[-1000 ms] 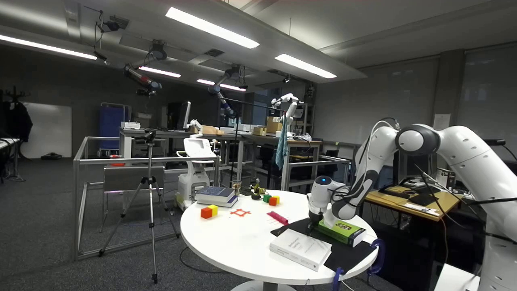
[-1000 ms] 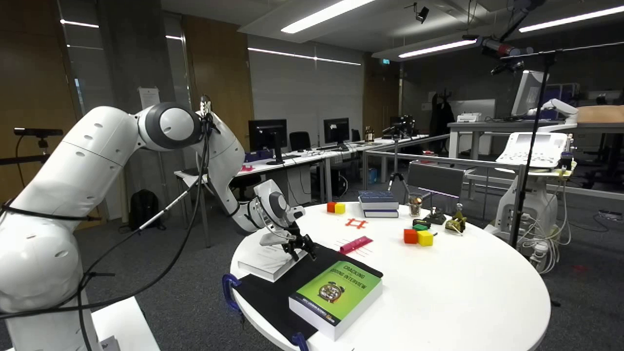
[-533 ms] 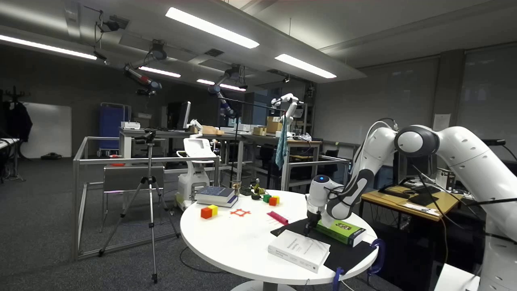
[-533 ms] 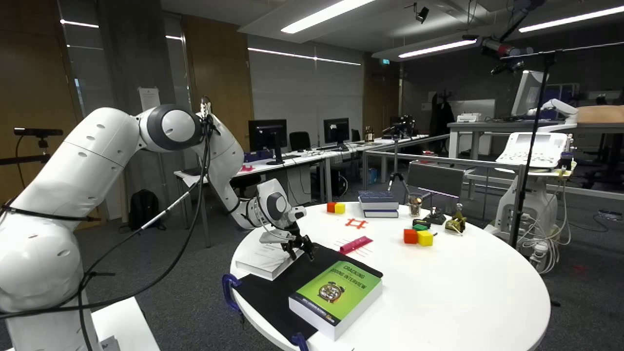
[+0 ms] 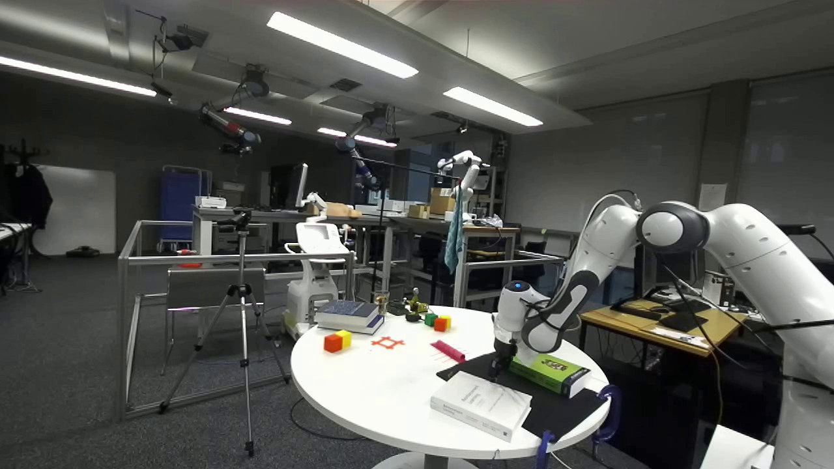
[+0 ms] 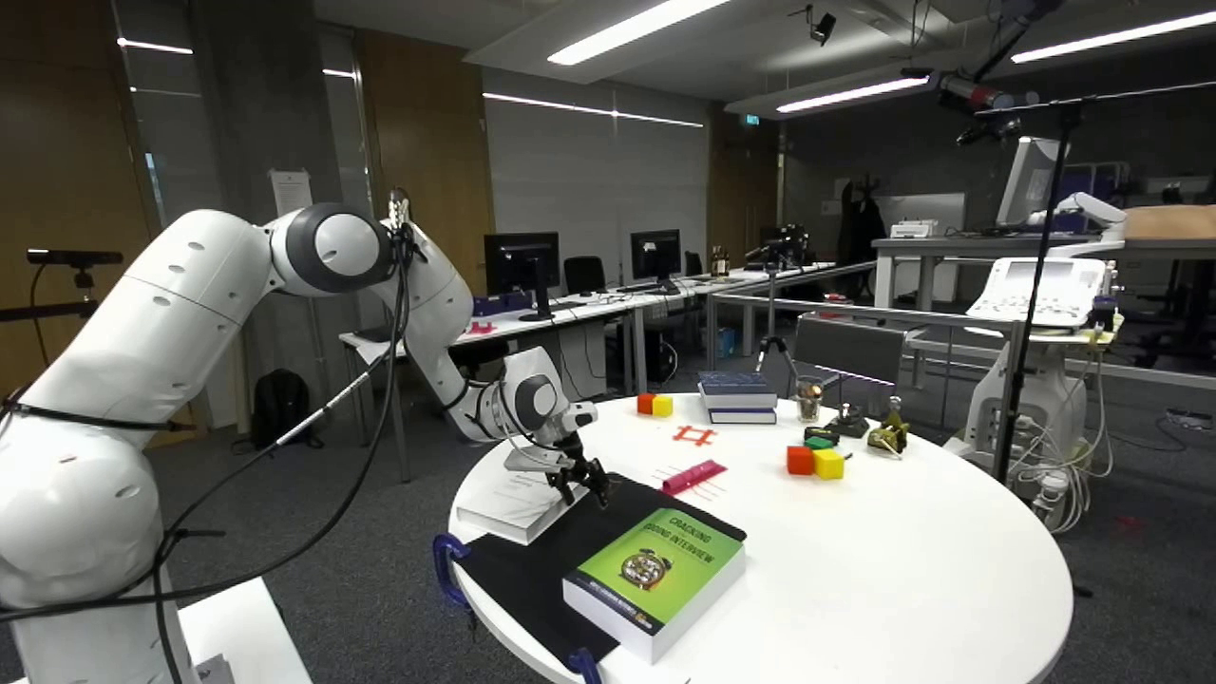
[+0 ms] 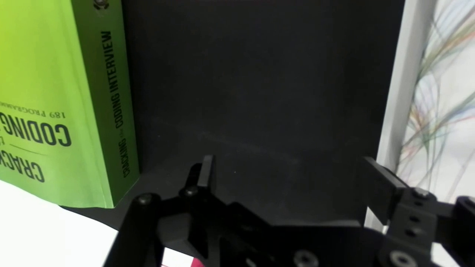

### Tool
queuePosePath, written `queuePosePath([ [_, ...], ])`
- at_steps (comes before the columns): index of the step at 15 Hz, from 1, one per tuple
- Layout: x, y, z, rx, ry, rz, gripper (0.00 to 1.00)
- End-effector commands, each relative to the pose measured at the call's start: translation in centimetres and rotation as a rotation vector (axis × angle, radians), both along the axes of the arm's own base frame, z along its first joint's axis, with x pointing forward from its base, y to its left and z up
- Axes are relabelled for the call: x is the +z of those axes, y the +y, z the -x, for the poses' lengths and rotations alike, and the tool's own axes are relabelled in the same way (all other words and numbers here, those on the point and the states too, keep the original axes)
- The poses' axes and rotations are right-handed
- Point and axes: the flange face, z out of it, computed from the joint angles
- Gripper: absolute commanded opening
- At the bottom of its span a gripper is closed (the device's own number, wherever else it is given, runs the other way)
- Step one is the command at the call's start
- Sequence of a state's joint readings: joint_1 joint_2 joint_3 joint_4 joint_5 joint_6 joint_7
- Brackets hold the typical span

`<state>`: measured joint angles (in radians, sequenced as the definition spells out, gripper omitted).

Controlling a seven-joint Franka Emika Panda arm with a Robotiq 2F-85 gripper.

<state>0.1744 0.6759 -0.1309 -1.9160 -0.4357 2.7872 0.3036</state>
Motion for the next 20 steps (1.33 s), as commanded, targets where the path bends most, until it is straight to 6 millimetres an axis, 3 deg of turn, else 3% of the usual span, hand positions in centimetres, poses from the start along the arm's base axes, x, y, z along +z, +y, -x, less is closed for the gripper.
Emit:
queuePosePath([
  [1,0.3,1.1,-0.1,0.022,0.020,0.004,1.00],
  [20,-0.2,6.6,0.6,0.101,0.046,0.027,1.00],
])
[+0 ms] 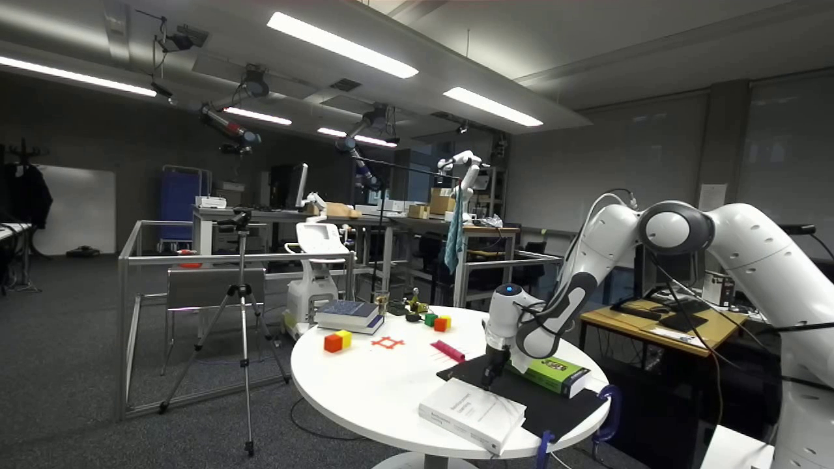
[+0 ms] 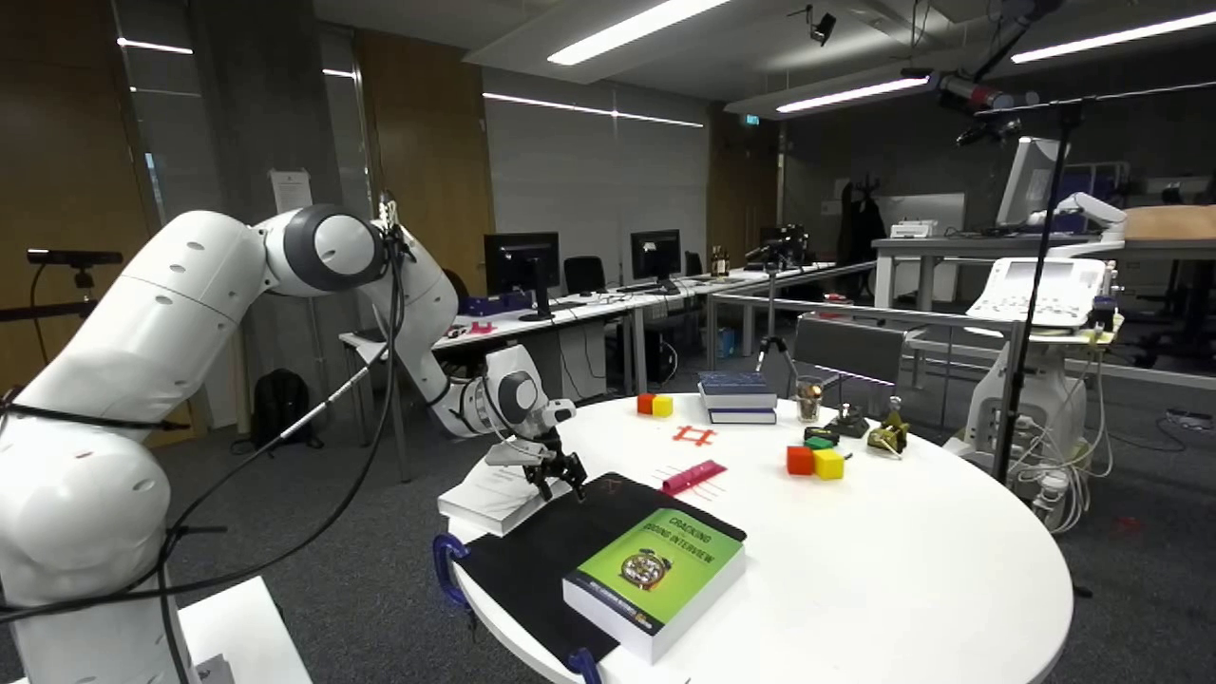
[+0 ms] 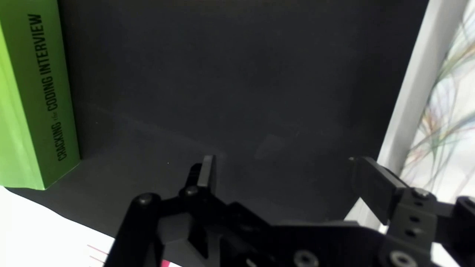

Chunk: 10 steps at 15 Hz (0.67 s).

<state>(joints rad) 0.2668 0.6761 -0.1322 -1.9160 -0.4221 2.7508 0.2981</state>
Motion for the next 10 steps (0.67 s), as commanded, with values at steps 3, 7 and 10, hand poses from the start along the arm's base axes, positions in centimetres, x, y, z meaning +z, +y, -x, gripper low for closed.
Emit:
queuePosePath([
  [3,0.1,1.9,-0.4,0.039,0.015,0.020,1.00],
  [7,-0.1,3.1,-0.6,0.057,0.012,0.025,1.00],
  [10,-0.3,4.0,-1.0,0.070,0.011,0.027,1.00],
])
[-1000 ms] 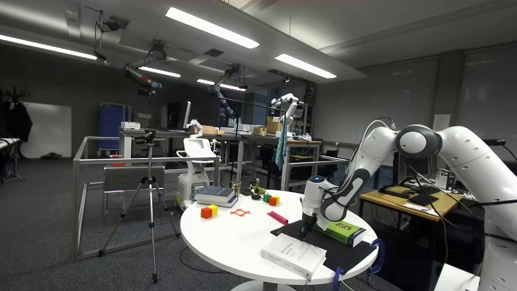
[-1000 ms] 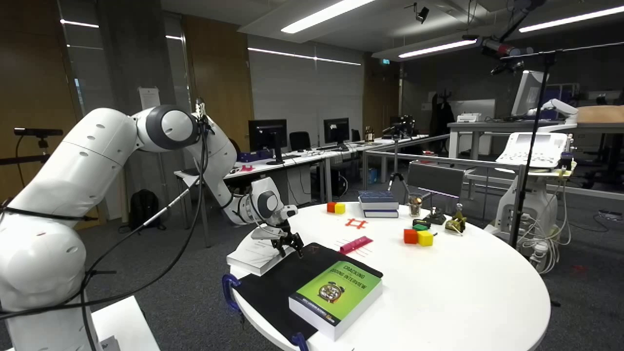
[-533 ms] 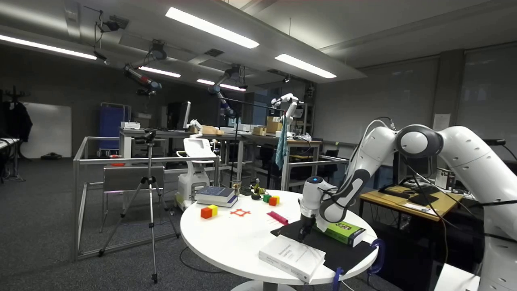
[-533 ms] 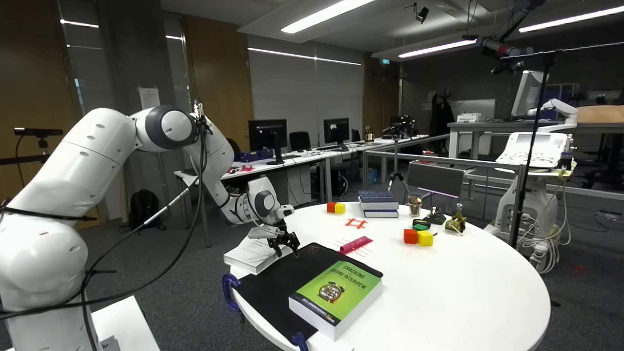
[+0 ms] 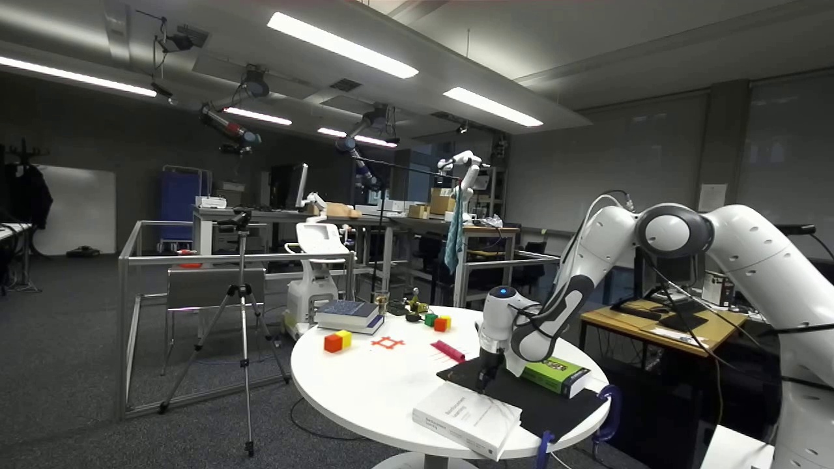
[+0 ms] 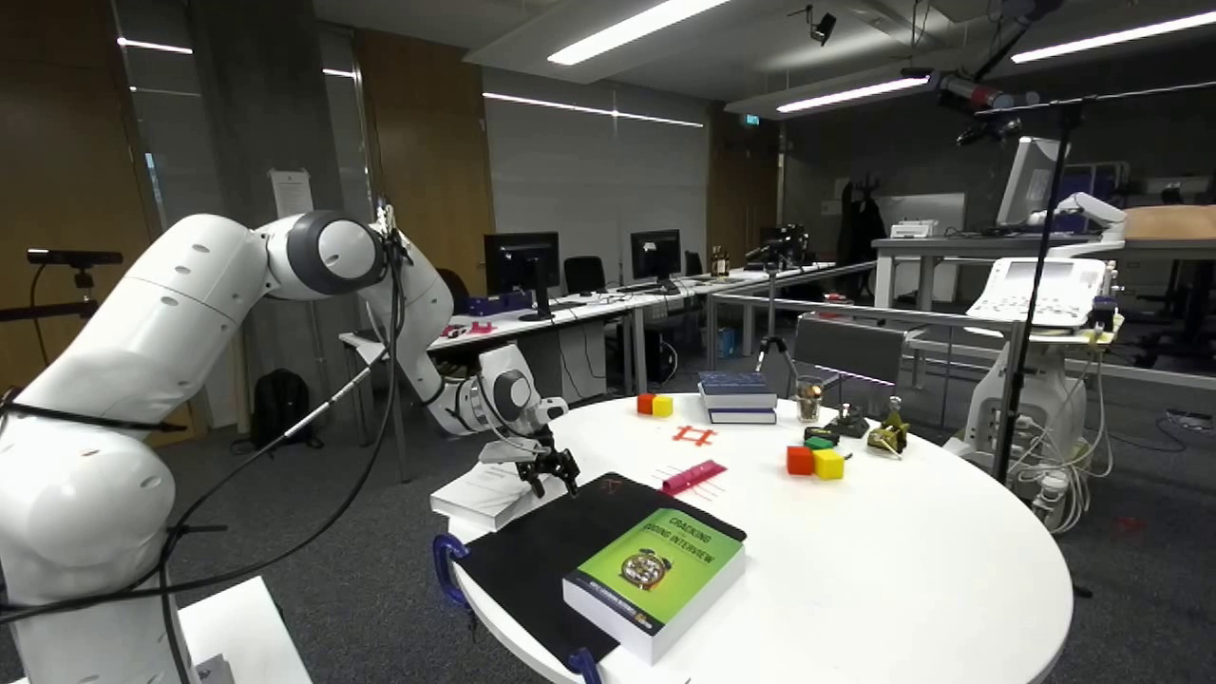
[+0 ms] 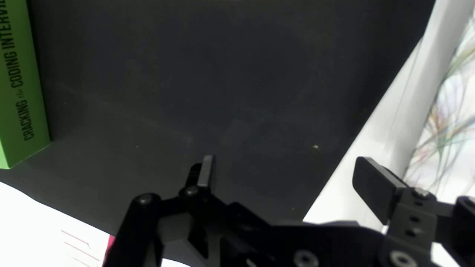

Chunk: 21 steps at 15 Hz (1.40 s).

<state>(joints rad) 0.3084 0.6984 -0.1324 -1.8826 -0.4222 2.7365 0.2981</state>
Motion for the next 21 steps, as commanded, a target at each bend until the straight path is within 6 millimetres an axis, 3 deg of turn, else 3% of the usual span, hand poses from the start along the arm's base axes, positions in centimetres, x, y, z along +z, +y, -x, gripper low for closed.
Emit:
queuePosePath([
  [1,0.0,1.6,-0.8,0.035,0.011,0.022,1.00],
  [21,-0.8,6.3,-2.7,0.094,0.004,0.053,1.00],
])
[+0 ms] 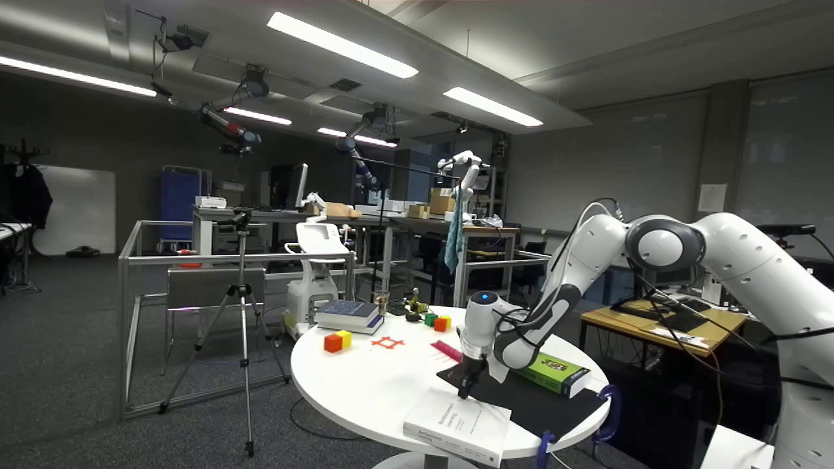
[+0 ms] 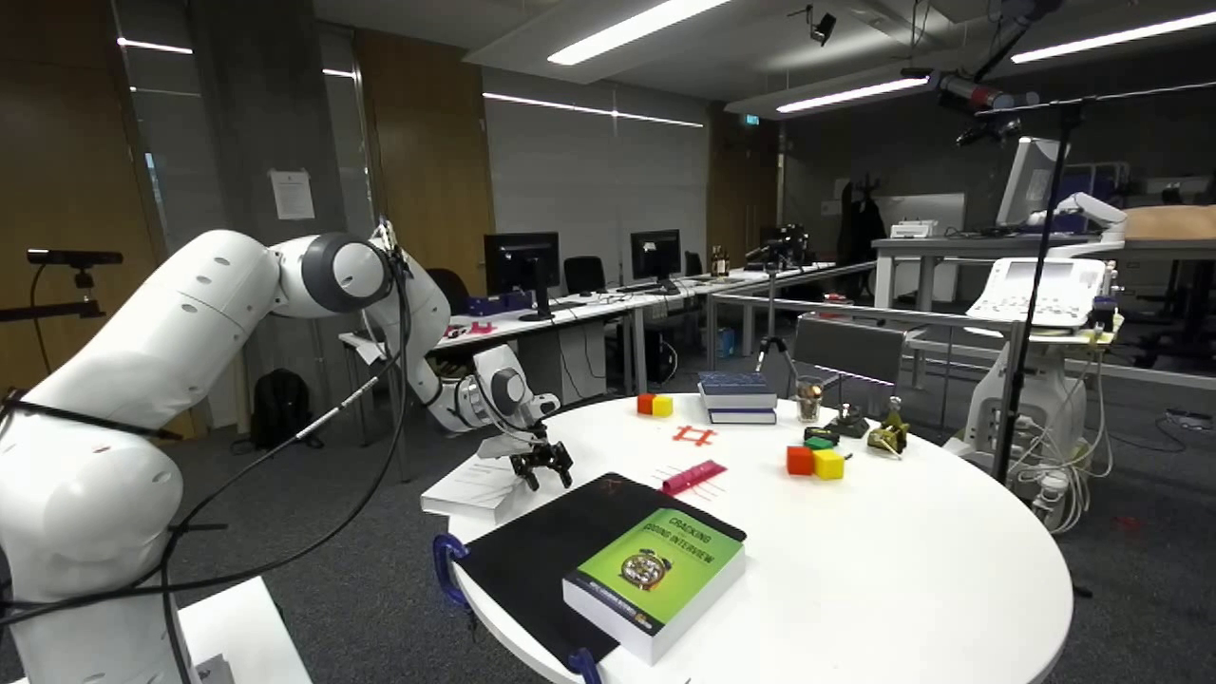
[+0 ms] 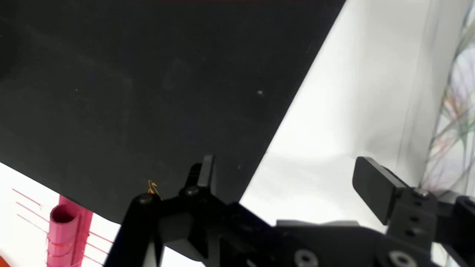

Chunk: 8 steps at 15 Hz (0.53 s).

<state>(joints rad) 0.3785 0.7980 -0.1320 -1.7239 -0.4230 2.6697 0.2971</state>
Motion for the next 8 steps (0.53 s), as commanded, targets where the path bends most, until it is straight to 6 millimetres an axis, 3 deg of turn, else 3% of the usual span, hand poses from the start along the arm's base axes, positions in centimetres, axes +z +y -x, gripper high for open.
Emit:
queuePosePath([
  [1,0.29,1.17,-0.56,0.029,0.009,0.022,1.00],
  [8,0.81,2.01,-0.78,0.031,-0.002,0.023,1.00],
])
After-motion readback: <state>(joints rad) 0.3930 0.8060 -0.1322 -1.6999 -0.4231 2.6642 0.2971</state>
